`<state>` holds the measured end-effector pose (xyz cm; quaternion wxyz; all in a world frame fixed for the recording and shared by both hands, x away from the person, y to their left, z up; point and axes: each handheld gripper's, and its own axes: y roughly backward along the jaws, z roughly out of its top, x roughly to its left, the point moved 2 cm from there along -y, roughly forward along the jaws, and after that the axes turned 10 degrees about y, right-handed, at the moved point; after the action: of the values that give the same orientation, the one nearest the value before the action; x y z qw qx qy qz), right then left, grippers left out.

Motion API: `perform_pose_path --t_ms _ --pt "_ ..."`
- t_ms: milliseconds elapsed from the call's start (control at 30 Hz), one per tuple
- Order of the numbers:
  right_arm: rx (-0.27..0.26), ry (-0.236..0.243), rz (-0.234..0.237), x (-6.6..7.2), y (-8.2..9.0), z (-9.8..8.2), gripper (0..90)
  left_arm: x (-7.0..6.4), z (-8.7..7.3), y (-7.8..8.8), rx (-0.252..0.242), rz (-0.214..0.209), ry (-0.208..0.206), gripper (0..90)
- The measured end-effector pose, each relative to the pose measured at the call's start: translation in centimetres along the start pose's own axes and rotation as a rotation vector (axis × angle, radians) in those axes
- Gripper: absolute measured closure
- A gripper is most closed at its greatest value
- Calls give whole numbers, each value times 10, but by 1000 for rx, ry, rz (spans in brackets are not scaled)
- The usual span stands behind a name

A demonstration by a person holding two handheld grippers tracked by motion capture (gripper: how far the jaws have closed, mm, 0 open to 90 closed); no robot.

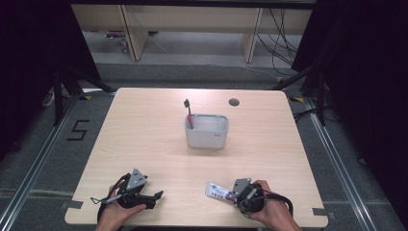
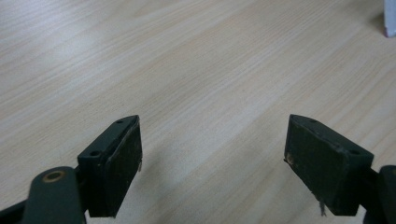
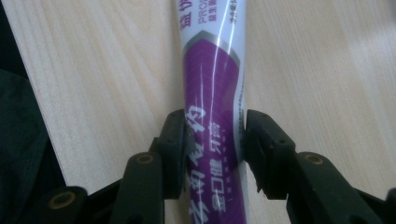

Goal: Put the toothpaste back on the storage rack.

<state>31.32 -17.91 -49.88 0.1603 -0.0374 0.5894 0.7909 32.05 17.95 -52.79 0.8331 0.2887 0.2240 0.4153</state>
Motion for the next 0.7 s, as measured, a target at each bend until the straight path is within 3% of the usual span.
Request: perform_pose_path --t_ms 133,200,233,267,300,400,433,567,600,633,700 --pt "36 25 19 -4 -1 5 627 0 0 0 -1 0 -3 186" --pt "55 3 27 -5 -1 7 643 0 0 0 -2 -2 -4 186" --pt "54 21 34 -7 -1 8 671 0 0 0 -1 4 -4 186" --pt "58 6 34 -7 0 8 736 -1 0 -1 -2 -3 -7 186" --pt "53 17 43 -10 0 9 737 -1 0 -1 6 -7 -11 186" --pt "75 -19 67 -13 -3 10 728 -1 0 -1 -3 -4 -19 187" --pt "87 -3 91 -15 -5 10 728 -2 0 0 1 -10 -20 186" --pt "96 -42 106 -16 -6 12 728 -3 0 -1 6 -11 -19 187" --pt "88 -19 118 -18 -7 12 728 -3 0 -1 4 -10 -21 187" --pt "95 -43 116 -18 -6 12 729 -3 0 -1 5 -8 -20 187" --pt "86 -26 128 -20 -7 11 733 -3 0 -2 -5 -14 -19 188"
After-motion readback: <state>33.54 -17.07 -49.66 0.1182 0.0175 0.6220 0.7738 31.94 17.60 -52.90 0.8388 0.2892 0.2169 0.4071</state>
